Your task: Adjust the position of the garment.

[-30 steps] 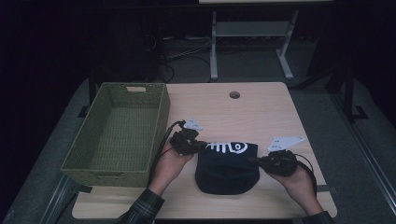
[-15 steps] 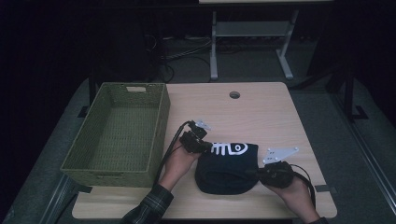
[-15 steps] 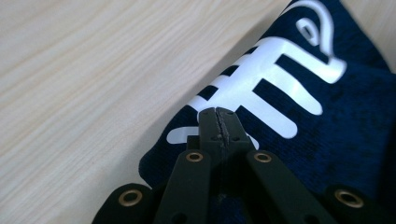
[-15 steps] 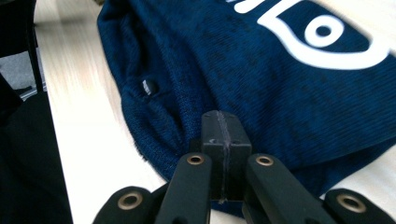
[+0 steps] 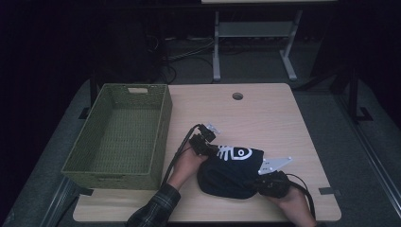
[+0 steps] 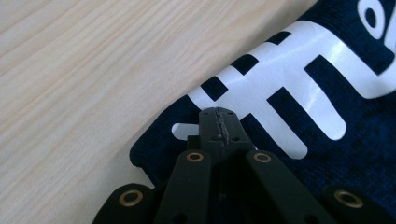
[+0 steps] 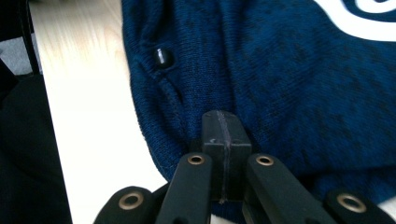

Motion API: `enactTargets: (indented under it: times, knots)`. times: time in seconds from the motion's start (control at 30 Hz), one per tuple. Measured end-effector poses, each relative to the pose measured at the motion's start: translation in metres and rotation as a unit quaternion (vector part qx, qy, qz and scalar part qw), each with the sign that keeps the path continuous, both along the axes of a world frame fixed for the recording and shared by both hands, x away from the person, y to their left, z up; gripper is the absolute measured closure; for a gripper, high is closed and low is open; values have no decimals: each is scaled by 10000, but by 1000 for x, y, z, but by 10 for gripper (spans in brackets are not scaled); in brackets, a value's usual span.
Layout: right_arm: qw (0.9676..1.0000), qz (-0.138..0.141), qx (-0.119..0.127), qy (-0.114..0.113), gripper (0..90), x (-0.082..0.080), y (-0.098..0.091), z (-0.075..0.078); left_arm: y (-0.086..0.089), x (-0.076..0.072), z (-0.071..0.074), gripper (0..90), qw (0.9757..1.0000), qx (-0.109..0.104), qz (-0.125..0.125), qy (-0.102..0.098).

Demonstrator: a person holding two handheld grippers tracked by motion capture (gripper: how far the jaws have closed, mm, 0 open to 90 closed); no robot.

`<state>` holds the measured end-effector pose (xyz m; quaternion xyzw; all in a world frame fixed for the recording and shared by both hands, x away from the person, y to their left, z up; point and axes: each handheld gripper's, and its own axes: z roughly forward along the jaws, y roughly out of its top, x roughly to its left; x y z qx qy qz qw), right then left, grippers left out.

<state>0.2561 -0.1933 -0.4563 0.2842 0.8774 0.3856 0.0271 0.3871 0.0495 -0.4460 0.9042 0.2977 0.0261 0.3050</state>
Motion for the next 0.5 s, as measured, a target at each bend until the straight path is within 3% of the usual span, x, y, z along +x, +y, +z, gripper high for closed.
enactTargets:
  times: [0.1,0.37,0.47,0.5]
  knots:
    - [9999,56,-78,-29,900,-4,9,-2,-3,5,0,900,9999,37,-127,34]
    - [9997,240,-11,-40,900,-12,22,-4,-18,9,0,900,9994,107,-332,-24]
    - [9996,265,18,-50,898,-11,22,-1,-16,7,5,900,9996,-58,-254,-97]
    - [9996,249,37,-89,898,-11,20,2,-13,5,9,900,9996,-199,-182,-132]
